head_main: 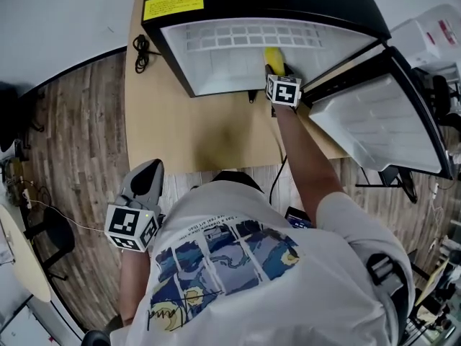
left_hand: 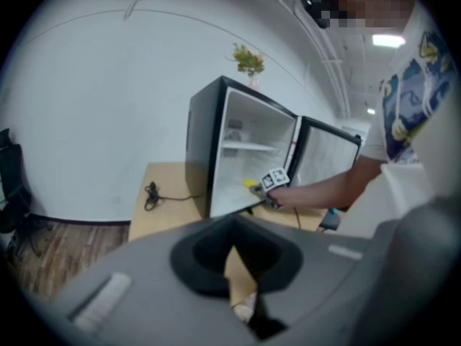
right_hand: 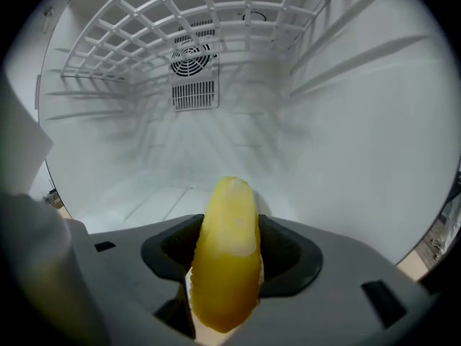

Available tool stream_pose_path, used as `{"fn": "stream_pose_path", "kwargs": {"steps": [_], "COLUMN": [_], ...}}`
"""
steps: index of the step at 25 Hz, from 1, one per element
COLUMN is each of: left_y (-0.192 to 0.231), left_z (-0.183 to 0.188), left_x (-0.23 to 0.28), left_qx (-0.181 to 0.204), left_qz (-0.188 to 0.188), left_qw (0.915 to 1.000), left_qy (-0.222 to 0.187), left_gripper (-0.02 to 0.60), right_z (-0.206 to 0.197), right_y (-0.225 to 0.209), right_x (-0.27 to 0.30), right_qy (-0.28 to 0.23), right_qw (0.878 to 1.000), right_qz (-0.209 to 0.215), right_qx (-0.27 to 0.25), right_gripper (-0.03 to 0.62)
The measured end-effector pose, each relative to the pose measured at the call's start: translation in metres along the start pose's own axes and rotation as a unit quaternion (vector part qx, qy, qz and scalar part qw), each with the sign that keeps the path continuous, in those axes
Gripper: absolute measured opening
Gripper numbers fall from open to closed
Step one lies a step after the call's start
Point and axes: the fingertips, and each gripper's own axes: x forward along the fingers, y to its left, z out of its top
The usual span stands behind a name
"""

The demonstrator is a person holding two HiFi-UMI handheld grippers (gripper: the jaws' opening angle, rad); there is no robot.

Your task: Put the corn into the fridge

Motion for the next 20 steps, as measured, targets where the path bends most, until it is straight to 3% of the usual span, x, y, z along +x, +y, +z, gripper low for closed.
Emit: {"fn": "stream_pose_path", "kwargs": {"steps": [20], "left_y": [0.006], "left_z": [-0.007], "left_x": [0.001], "left_qx": [-0.017], "left_qz": [0.030], "left_qw": [0.9994], "left_qy": [0.009], "left_gripper": [0.009], "right_z": [0.018], "right_y": [-0.012], "right_x": [0.038], "right_qy": [0.026], "right_qw": [1.000], "right_qz": [-0.007], "right_qx": [-0.007], "right_gripper": [0.238]}}
